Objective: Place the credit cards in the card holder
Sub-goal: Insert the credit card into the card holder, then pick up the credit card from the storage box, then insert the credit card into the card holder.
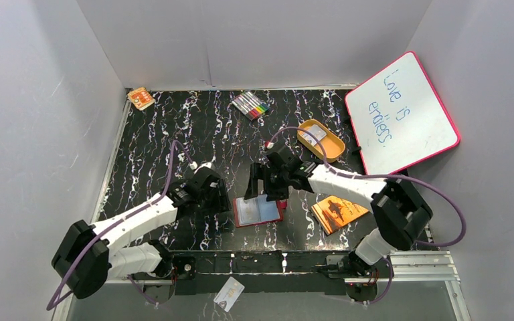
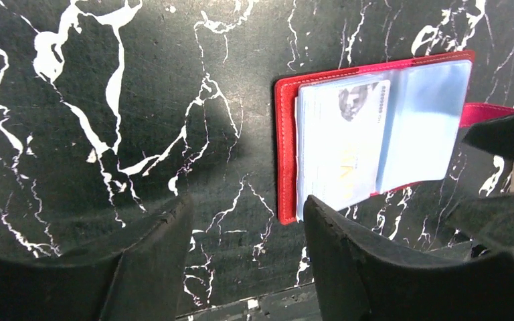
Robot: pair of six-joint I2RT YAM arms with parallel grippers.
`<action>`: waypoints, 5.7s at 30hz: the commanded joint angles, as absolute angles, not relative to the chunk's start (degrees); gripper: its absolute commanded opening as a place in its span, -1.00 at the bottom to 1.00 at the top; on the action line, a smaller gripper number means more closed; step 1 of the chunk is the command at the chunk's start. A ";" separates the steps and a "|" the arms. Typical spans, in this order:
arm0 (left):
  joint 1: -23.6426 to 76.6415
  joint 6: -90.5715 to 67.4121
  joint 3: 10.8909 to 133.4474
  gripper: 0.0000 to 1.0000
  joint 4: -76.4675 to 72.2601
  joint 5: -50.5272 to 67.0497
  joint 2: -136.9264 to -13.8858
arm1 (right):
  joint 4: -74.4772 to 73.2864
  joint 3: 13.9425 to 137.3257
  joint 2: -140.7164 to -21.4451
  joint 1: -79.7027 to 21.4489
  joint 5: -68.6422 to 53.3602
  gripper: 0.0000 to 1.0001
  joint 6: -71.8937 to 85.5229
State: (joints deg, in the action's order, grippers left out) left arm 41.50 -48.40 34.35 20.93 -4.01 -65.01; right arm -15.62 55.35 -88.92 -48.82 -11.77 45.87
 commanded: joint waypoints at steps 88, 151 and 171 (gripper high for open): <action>41.63 -51.84 33.71 0.28 32.26 -10.81 -49.56 | 6.71 57.00 -99.36 -7.95 3.24 -0.71 53.09; 41.68 -47.16 43.47 0.34 23.08 -2.91 -50.77 | -29.78 66.22 -62.48 -10.87 -42.08 -1.00 49.60; 56.33 -48.96 56.37 0.43 18.21 -6.75 -82.40 | -28.46 36.27 -54.20 -23.71 -19.64 -1.00 33.89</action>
